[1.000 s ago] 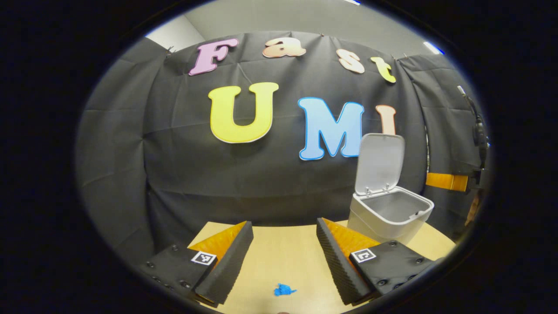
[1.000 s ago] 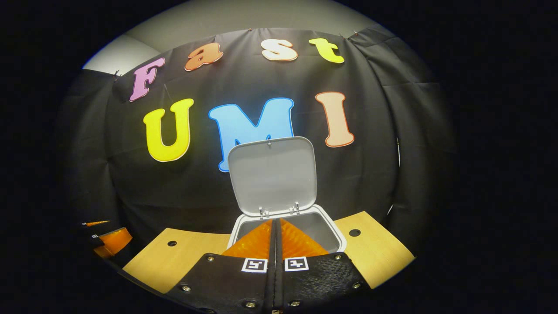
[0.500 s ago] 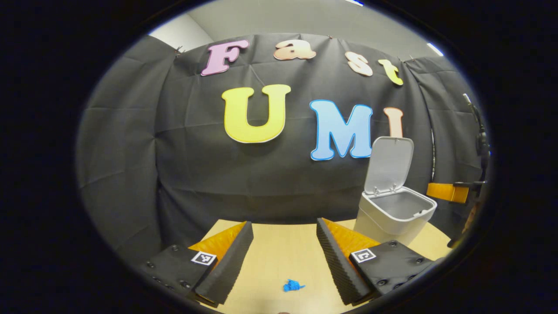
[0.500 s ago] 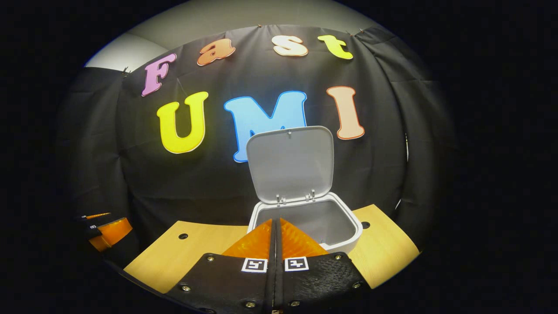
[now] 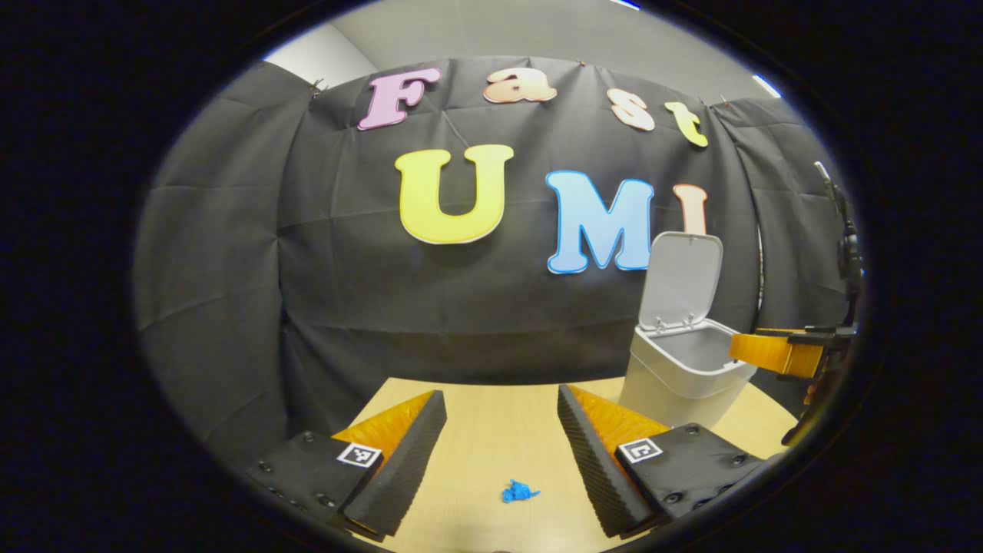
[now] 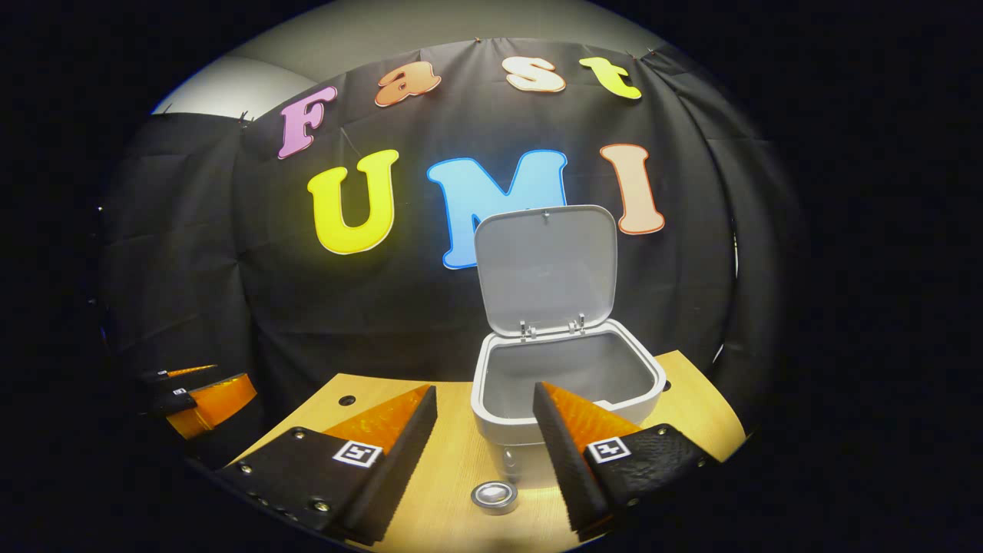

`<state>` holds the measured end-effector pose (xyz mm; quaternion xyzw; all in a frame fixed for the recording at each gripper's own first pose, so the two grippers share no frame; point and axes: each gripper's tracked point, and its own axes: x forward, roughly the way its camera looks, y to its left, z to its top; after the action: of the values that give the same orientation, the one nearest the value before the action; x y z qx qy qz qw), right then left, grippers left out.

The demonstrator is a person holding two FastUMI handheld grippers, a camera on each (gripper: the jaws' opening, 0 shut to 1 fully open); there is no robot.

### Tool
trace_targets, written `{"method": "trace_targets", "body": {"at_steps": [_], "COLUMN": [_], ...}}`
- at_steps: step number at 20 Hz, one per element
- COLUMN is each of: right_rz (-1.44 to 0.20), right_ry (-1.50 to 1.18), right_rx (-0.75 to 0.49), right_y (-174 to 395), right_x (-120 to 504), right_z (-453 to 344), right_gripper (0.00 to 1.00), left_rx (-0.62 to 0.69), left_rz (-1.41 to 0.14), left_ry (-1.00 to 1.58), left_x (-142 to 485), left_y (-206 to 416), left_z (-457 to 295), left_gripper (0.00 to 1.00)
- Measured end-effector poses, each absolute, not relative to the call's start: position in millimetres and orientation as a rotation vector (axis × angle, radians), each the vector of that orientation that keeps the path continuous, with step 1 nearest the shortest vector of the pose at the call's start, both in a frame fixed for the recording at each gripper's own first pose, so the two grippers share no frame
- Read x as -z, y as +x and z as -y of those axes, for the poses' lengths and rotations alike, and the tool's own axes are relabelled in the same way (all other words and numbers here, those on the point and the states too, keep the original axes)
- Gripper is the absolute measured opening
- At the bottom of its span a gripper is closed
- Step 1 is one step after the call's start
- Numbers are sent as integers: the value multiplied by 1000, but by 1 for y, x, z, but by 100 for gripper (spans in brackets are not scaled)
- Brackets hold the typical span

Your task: Press the lid of the desktop garbage bin to open it, pick up the crumpled paper on the desktop and throw it into the bin, then pick up the pop can on the desktop and drop it into the bin, and finally close the garbage bin lid.

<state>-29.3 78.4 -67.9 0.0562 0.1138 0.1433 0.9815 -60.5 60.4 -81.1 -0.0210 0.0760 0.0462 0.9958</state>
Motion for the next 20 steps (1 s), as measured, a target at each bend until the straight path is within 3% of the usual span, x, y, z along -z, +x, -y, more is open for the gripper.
{"method": "trace_targets", "body": {"at_steps": [1, 2, 11, 20], "right_rz": [-235, -241, -303, -433], "right_ry": [111, 110, 77, 131], "right_rx": [-289, -291, -254, -192], "right_y": [-31, -35, -61, -86], "right_x": [71, 72, 92, 129], "right_z": [-79, -80, -68, -55], "right_gripper": [91, 94, 94, 94], "left_rx": [-82, -70, 8, -6], "left_rz": [-166, -183, -385, -543], "left_ry": [-42, -42, -21, -24], "left_x": [89, 100, 220, 322], "left_y": [-59, -57, -40, 6], "left_z": [-58, -54, -25, -19], "left_gripper": [100, 100, 97, 100]}}
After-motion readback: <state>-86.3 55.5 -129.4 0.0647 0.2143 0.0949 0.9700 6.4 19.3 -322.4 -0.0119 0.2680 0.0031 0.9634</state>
